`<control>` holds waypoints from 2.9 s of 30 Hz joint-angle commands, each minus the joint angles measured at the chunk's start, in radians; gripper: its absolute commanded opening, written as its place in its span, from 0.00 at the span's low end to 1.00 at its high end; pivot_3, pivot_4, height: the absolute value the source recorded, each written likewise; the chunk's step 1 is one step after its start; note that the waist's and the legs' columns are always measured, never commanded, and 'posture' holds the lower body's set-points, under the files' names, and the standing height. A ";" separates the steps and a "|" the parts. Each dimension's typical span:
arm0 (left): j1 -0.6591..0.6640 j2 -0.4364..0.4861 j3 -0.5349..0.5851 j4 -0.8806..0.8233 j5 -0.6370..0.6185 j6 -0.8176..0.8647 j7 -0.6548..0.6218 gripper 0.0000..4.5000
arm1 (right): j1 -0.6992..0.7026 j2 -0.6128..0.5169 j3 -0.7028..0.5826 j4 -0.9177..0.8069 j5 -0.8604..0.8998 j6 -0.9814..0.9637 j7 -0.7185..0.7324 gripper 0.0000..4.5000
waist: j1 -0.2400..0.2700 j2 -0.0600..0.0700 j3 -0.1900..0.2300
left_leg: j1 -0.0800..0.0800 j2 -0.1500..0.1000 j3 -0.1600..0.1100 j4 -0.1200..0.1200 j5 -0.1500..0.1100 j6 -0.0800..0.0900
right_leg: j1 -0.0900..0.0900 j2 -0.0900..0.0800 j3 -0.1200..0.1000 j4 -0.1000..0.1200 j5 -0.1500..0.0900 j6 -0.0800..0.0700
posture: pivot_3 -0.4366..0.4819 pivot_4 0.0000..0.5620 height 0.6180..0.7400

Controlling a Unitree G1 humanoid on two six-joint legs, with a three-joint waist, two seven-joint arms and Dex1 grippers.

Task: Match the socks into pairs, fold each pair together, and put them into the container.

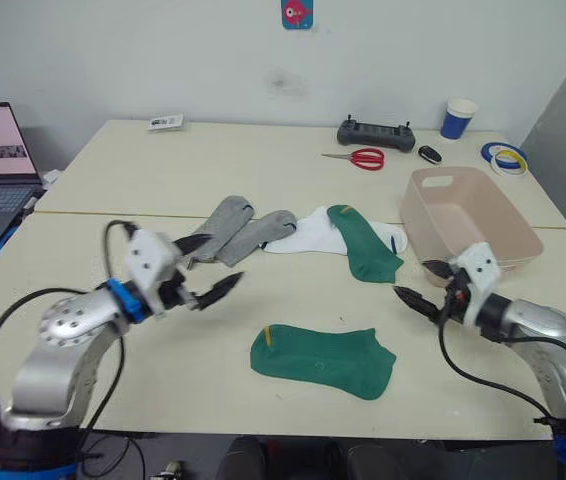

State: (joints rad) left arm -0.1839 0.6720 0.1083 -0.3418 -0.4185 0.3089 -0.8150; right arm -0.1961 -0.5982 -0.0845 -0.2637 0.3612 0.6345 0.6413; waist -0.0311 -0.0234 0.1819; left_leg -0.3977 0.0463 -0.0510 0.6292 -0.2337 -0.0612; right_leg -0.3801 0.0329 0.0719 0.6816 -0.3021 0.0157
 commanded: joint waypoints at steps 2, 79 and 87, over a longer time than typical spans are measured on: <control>-0.129 -0.052 -0.153 -0.096 -0.009 0.047 -0.025 0.99 | -0.087 0.030 0.056 0.055 -0.050 0.070 -0.073 1.00 | 0.001 0.000 0.000 | -0.002 0.000 0.000 0.000 0.000 0.000 | -0.001 0.000 -0.001 0.000 0.001 -0.002 | 0.48 0.27 1.00; -0.687 -0.425 -0.418 0.883 0.313 -0.098 -0.135 1.00 | 0.282 -0.417 -0.160 -0.283 0.407 0.325 0.328 1.00 | 0.000 -0.001 0.002 | -0.004 -0.002 0.001 0.003 0.000 0.001 | -0.003 0.002 0.000 0.000 0.001 0.002 | 0.48 0.27 1.00; -0.822 -0.542 -0.420 1.244 0.411 -0.213 -0.099 0.85 | 0.298 -0.349 -0.161 -0.289 0.386 0.299 0.254 1.00 | -0.002 -0.001 0.002 | -0.003 -0.002 0.001 0.002 0.000 0.001 | -0.004 0.003 0.000 0.001 0.001 0.002 | 0.48 0.27 1.00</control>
State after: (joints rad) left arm -0.9707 0.1429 -0.3228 0.8693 -0.0225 0.1249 -0.9301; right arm 0.0991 -0.9531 -0.2171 -0.5291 0.7345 0.9440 0.9039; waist -0.0330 -0.0242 0.1835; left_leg -0.4012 0.0447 -0.0502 0.6317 -0.2337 -0.0602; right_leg -0.3838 0.0359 0.0717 0.6821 -0.3012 0.0182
